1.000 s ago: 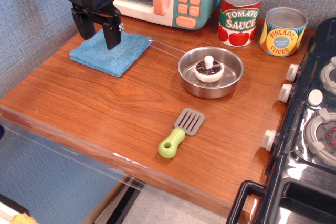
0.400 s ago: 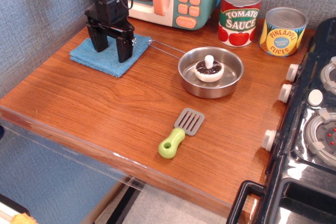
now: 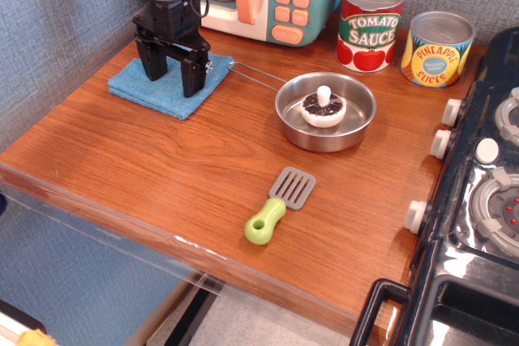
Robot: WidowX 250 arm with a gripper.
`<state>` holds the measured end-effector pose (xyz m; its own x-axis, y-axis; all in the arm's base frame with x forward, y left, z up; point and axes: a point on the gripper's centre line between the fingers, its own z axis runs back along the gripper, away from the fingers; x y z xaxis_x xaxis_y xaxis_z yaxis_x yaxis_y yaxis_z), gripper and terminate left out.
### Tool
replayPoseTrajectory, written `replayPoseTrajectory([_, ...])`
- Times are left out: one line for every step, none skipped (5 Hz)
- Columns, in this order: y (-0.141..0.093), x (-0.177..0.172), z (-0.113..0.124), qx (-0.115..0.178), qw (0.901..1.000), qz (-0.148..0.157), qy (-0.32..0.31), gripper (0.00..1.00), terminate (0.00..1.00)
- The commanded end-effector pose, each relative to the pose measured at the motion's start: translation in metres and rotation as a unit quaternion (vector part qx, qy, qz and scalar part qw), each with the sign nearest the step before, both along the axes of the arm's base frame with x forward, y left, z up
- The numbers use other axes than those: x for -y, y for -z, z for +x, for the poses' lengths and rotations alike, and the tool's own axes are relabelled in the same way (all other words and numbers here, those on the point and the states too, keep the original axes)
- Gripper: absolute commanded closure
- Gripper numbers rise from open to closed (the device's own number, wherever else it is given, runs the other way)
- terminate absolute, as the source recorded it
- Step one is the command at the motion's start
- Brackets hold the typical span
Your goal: Move the blue towel and place bottom left of table
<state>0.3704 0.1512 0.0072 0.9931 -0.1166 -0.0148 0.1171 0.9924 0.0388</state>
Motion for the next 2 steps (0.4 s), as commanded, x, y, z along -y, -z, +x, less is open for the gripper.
replayPoseTrajectory([-0.013, 0.018, -0.046, 0.004, 0.9993, -0.035, -0.008, 0.0, 0.0])
replayPoseTrajectory([-0.016, 0.024, -0.078, -0.003, 0.9992, -0.038, -0.015, 0.0, 0.0])
